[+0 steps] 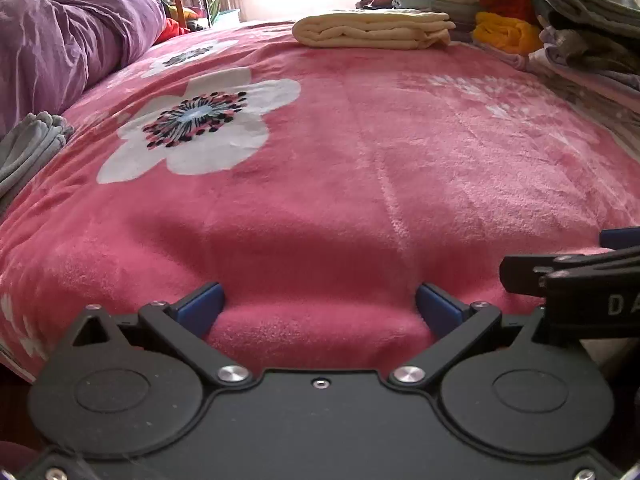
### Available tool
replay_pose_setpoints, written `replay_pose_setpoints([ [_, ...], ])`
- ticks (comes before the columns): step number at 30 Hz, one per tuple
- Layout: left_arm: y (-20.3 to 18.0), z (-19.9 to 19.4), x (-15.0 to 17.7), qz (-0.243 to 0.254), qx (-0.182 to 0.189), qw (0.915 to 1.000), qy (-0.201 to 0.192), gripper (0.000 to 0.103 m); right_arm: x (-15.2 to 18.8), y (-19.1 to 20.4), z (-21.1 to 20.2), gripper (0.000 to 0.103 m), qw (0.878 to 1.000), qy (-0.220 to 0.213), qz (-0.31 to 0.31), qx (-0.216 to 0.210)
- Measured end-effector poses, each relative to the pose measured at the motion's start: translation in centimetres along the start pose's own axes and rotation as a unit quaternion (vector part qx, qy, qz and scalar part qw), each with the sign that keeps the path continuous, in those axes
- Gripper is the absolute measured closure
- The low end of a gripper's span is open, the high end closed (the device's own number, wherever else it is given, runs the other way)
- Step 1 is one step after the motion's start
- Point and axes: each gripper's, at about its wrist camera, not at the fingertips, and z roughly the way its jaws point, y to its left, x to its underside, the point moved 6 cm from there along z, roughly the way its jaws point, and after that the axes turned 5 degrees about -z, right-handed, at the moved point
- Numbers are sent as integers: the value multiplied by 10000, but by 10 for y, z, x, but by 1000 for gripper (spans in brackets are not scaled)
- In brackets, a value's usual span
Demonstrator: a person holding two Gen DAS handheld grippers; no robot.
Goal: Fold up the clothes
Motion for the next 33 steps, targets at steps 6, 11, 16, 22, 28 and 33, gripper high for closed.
replay_pose_setpoints([
  [6, 2, -2, -4, -144, 7, 9999, 40, 1, -5, 0, -5, 0, 9999, -54, 98, -102],
  [11, -3, -21, -19, -136, 157, 9997, -115, 1, -18, 4, -27, 0, 9985, -462, 117, -255],
  [16, -2, -49, -45, -113, 249, 9986, -444, 1, -38, -3, -69, 0, 9911, -1324, 163, -32],
  [22, 23, -73, -69, -528, 249, 9958, -698, 1, -45, -21, -81, 0, 9896, -1405, 303, 0],
  [28, 31, -87, -77, -745, 420, 9935, -754, 1, -40, -8, -73, 0, 9936, -1125, 87, -37],
  [33, 33, -87, -79, -724, 417, 9938, -727, 1, -38, 1, -70, 0, 9939, -1098, 19, -75],
])
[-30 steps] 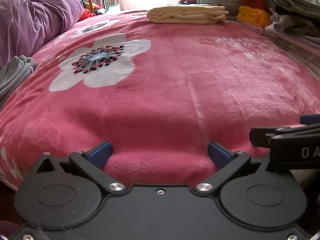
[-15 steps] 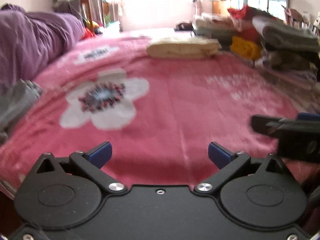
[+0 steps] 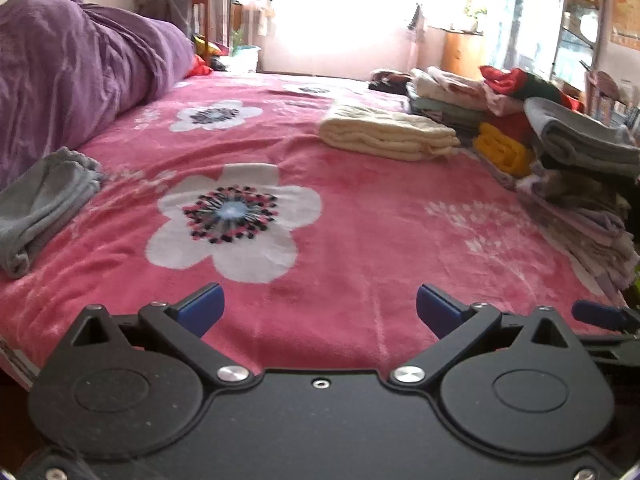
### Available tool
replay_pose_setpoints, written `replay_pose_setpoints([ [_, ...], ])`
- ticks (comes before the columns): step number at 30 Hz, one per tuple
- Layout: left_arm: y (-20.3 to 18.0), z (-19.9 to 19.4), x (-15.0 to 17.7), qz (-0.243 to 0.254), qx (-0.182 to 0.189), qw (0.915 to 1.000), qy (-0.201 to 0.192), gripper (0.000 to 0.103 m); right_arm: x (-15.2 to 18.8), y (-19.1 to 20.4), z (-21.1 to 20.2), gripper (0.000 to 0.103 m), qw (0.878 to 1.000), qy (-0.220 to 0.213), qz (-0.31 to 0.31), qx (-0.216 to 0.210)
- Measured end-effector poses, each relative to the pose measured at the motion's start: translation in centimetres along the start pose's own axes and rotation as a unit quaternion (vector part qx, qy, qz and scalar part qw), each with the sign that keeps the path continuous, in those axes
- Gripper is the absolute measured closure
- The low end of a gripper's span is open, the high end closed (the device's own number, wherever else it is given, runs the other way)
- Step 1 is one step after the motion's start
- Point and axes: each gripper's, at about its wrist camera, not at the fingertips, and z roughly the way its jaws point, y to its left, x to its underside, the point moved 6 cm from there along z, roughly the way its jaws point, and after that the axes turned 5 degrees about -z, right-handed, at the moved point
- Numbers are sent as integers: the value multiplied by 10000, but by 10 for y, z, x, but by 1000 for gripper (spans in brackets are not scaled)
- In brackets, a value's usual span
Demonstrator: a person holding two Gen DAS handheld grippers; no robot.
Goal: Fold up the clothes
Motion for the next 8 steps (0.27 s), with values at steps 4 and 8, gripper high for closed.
replay_pose_setpoints([
  [4, 2, 2, 0, 99, 0, 10000, -5, 1, 2, 3, 3, 0, 10000, 42, -22, -1],
  [8, 5, 2, 2, 154, 22, 9999, -37, 1, 4, 7, 5, 0, 10000, 62, -62, -4],
])
